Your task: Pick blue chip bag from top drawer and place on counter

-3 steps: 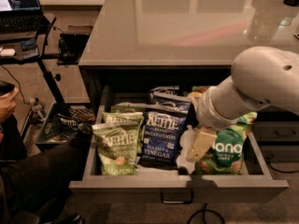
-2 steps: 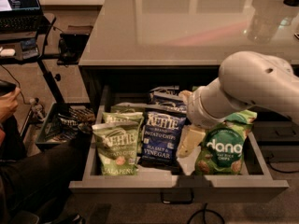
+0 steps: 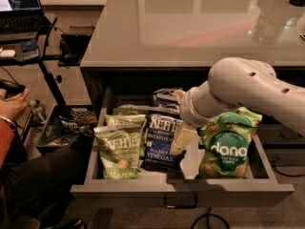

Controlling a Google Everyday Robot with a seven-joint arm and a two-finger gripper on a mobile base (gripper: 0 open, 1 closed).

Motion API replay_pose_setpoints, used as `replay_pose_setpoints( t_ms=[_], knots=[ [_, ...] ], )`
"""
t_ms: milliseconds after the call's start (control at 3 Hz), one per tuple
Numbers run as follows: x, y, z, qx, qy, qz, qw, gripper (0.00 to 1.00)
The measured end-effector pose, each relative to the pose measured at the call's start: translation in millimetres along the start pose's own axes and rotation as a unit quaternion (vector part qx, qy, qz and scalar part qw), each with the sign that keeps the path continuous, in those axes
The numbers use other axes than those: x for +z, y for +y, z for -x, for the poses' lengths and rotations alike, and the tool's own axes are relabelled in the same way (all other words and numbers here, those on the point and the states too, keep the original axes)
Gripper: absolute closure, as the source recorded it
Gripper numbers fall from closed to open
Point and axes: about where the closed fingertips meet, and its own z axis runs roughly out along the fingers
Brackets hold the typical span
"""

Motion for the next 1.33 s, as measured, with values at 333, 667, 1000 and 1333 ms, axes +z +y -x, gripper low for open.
replay_pose_setpoints(
  t_ms=[333,667,1000,1333],
  knots=[
    [13.8,-12.3,-0.8,-0.006,-0.003,-0.005,1.0000,0.00],
    [27.0,-20.6,-4.6,-0.009,-0.003,-0.009,0.9999,0.00],
    [37.2,-25.3,-8.5,-0.009,-0.003,-0.012,0.9999,0.00],
    [50.6,-24.0,-12.7,-0.008,0.000,-0.002,1.0000,0.00]
  ],
)
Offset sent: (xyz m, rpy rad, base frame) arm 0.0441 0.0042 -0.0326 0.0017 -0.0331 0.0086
